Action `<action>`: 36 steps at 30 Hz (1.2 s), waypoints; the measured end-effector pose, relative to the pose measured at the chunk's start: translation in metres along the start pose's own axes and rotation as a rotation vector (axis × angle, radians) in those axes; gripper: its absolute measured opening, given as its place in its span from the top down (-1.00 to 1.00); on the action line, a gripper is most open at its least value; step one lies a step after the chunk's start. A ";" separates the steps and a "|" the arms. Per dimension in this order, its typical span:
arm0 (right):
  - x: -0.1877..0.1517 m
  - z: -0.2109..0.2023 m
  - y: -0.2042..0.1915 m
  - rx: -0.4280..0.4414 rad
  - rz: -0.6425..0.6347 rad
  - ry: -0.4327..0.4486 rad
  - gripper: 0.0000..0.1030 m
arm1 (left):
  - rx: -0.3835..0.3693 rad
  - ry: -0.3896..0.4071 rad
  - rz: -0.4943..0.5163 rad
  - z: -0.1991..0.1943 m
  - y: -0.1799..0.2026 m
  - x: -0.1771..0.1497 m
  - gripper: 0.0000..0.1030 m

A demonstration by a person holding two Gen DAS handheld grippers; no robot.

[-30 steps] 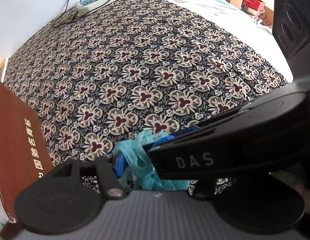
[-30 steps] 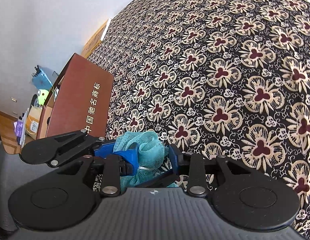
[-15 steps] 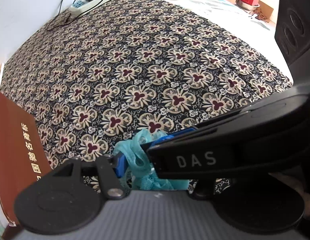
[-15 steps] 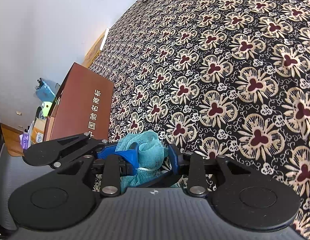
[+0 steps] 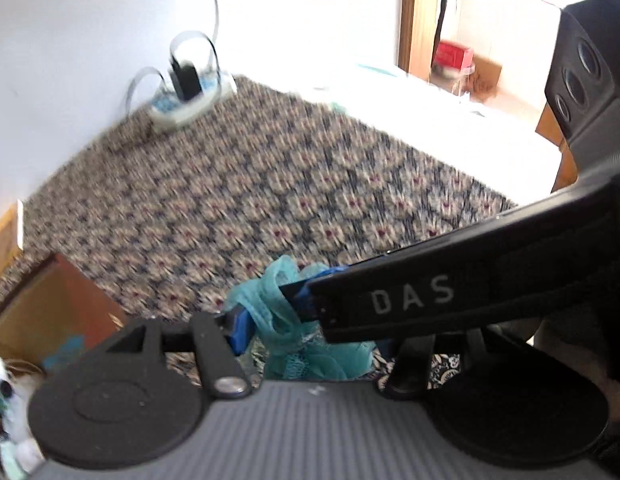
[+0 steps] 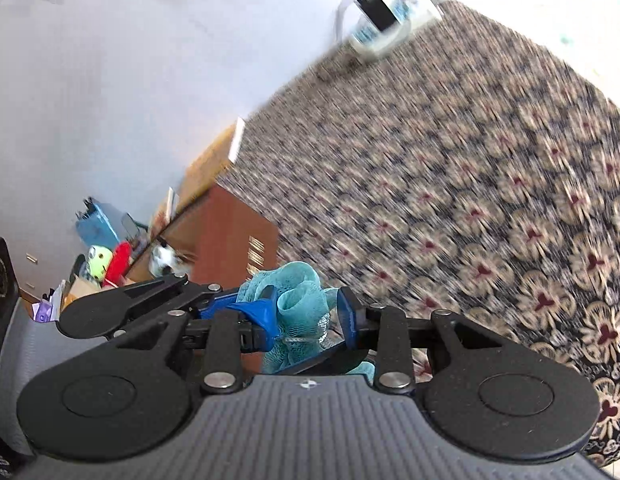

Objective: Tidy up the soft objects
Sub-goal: 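Carry the teal mesh pouch into the box and open both grippers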

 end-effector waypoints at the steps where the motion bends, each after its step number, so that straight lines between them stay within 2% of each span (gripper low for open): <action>1: 0.003 -0.004 -0.009 0.008 -0.013 0.021 0.69 | -0.001 0.026 -0.006 -0.010 -0.005 0.002 -0.07; 5: 0.013 -0.006 -0.053 0.063 -0.026 0.090 0.69 | 0.003 0.111 -0.039 -0.047 -0.030 0.005 -0.07; 9: 0.014 0.007 -0.092 0.113 -0.052 0.127 0.66 | 0.020 0.149 -0.075 -0.071 -0.058 -0.004 -0.06; 15: 0.005 0.044 -0.136 0.159 -0.108 0.105 0.64 | 0.053 0.162 -0.151 -0.095 -0.103 -0.037 -0.06; 20: -0.011 0.069 -0.163 0.184 -0.117 0.075 0.65 | 0.066 0.151 -0.219 -0.101 -0.133 -0.066 -0.11; 21: -0.015 0.073 -0.165 0.178 -0.122 0.068 0.65 | 0.076 0.146 -0.226 -0.101 -0.138 -0.071 -0.18; 26: -0.030 0.093 -0.167 0.129 -0.113 0.027 0.65 | 0.126 0.104 -0.241 -0.089 -0.155 -0.096 -0.20; 33: -0.049 0.101 -0.155 0.075 -0.079 -0.014 0.65 | 0.108 0.030 -0.270 -0.074 -0.162 -0.124 -0.26; 36: -0.054 0.099 -0.154 0.067 -0.073 -0.017 0.65 | 0.113 0.035 -0.275 -0.073 -0.163 -0.128 -0.27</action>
Point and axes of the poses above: each gripper's, at about its wrist camera, not at the fingertips, and z roughly the way its jaws point, y to its right, x to its top, the point moved 8 cm from there along z, roughly the way its jaws point, and after that the axes turned 2 degrees about -x, right-handed, at the moved point
